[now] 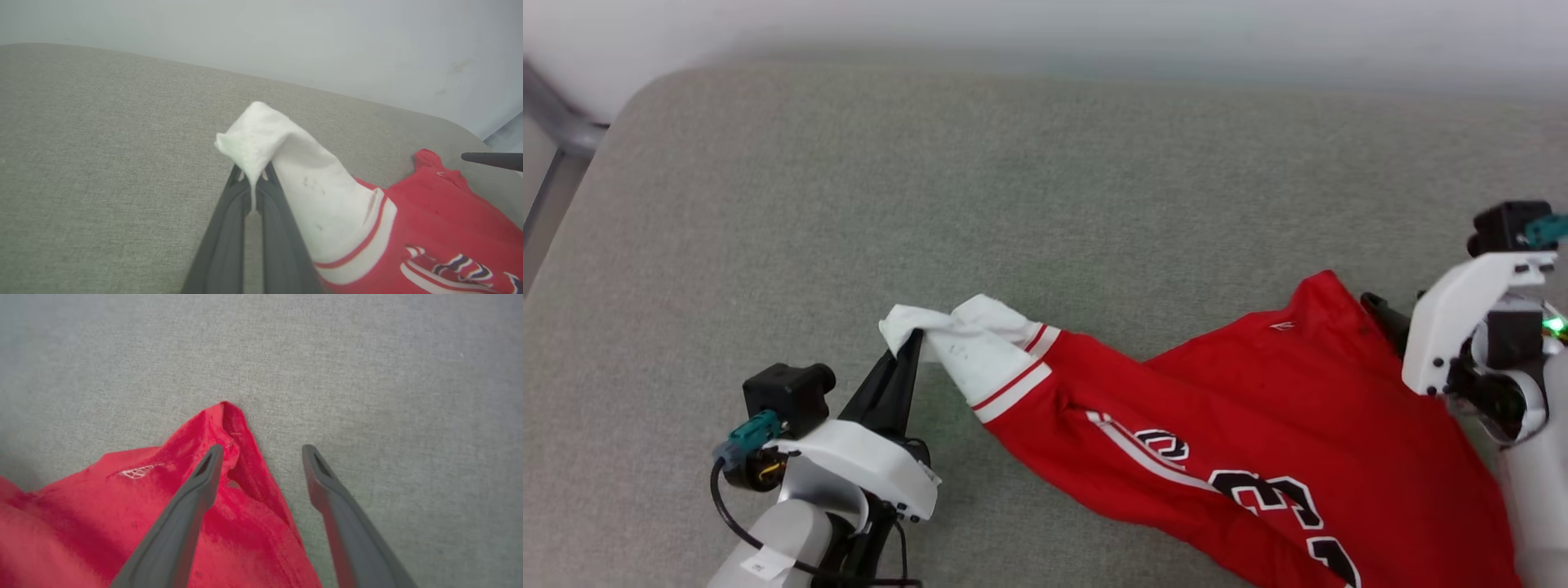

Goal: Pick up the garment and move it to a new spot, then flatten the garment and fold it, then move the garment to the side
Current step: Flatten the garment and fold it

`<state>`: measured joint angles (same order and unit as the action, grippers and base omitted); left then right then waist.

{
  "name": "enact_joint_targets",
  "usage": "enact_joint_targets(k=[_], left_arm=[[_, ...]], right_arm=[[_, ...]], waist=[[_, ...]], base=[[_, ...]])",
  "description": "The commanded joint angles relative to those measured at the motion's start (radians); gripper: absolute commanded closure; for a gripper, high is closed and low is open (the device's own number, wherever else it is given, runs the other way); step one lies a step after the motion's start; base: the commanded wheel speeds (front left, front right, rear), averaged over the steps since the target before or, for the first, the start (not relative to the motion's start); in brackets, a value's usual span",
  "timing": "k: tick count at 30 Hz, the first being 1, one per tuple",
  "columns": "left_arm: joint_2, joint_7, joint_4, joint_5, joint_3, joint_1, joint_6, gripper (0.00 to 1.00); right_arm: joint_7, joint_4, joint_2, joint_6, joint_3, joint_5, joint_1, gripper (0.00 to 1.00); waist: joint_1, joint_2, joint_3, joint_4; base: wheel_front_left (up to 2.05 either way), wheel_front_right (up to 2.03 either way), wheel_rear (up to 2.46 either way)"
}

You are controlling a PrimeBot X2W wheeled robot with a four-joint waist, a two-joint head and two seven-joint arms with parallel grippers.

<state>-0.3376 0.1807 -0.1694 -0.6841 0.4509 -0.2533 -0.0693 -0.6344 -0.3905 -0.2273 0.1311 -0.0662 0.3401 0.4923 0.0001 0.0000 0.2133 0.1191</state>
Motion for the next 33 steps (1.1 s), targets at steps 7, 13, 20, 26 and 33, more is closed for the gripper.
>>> enact_joint_targets(k=[7, 13, 20, 26, 33], left_arm=[[0.021, 0.024, -0.001, 0.017, 0.018, -0.062, 0.024, 1.00], [0.027, 0.030, -0.015, 0.015, 0.022, -0.064, 0.029, 1.00], [0.027, 0.035, -0.045, 0.004, 0.024, -0.042, 0.029, 1.00], [0.006, 0.031, -0.051, 0.006, 0.018, -0.014, 0.013, 1.00], [-0.020, 0.031, -0.033, 0.019, 0.010, -0.008, -0.008, 1.00]], right_arm=[[-0.103, -0.153, -0.071, -0.001, 0.176, 0.028, 0.148, 0.00], [-0.239, -0.284, -0.083, -0.001, 0.255, 0.069, 0.128, 0.33], [-0.177, -0.319, -0.076, -0.001, 0.246, 0.121, 0.136, 1.00], [-0.011, -0.308, -0.080, -0.001, 0.187, 0.122, 0.152, 1.00], [0.175, -0.271, -0.061, -0.001, 0.115, 0.074, 0.105, 1.00]], waist=[[-0.0001, 0.0000, 0.089, 0.068], [-0.0001, 0.0000, 0.091, 0.079], [-0.0001, 0.0000, 0.034, 0.078], [-0.0001, 0.0000, -0.057, 0.057], [-0.0001, 0.0000, -0.162, 0.017]], base=[[0.00, 0.00, 0.00], [0.00, 0.00, 0.00], [0.00, 0.00, 0.00], [0.00, 0.00, 0.00], [0.00, 0.00, 0.00]])
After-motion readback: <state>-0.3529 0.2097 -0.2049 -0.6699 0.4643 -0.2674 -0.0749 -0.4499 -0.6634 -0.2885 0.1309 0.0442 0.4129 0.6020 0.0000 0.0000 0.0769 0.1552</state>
